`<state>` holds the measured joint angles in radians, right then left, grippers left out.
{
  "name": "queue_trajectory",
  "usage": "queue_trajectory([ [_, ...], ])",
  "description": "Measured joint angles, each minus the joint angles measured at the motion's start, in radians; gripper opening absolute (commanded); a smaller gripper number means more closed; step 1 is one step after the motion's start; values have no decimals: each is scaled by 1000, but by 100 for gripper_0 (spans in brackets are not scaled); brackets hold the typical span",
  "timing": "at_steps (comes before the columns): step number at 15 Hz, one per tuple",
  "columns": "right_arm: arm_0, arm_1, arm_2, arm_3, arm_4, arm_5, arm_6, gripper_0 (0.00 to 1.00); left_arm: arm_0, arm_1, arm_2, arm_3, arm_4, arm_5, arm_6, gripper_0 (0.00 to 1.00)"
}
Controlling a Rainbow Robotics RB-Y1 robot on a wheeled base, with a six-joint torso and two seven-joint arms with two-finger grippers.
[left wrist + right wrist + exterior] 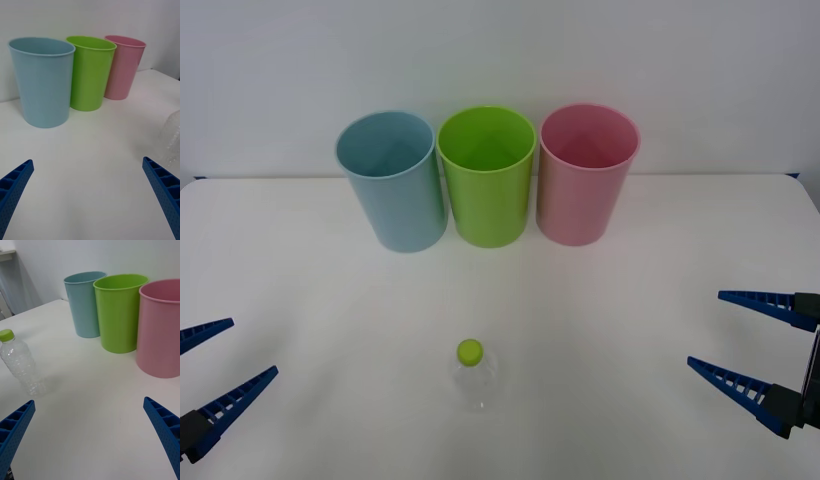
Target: Put cans in the blue bin and PET bottles in the pink bin and trash in the green bin.
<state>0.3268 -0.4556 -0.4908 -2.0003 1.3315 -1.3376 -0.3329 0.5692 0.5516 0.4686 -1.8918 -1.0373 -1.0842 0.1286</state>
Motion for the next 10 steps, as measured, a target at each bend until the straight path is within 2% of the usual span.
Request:
queue_trajectory([
  [2, 0, 0, 0, 0, 0, 0, 0, 100, 13, 19, -19, 12, 18, 0, -85, 100],
  [5, 0, 0, 0, 0, 0, 0, 0, 100, 11, 58, -107, 47, 23, 0, -155, 100],
  [10, 0, 0, 0, 0, 0, 0, 0, 100, -62, 106, -260, 81, 28, -6, -202, 100],
])
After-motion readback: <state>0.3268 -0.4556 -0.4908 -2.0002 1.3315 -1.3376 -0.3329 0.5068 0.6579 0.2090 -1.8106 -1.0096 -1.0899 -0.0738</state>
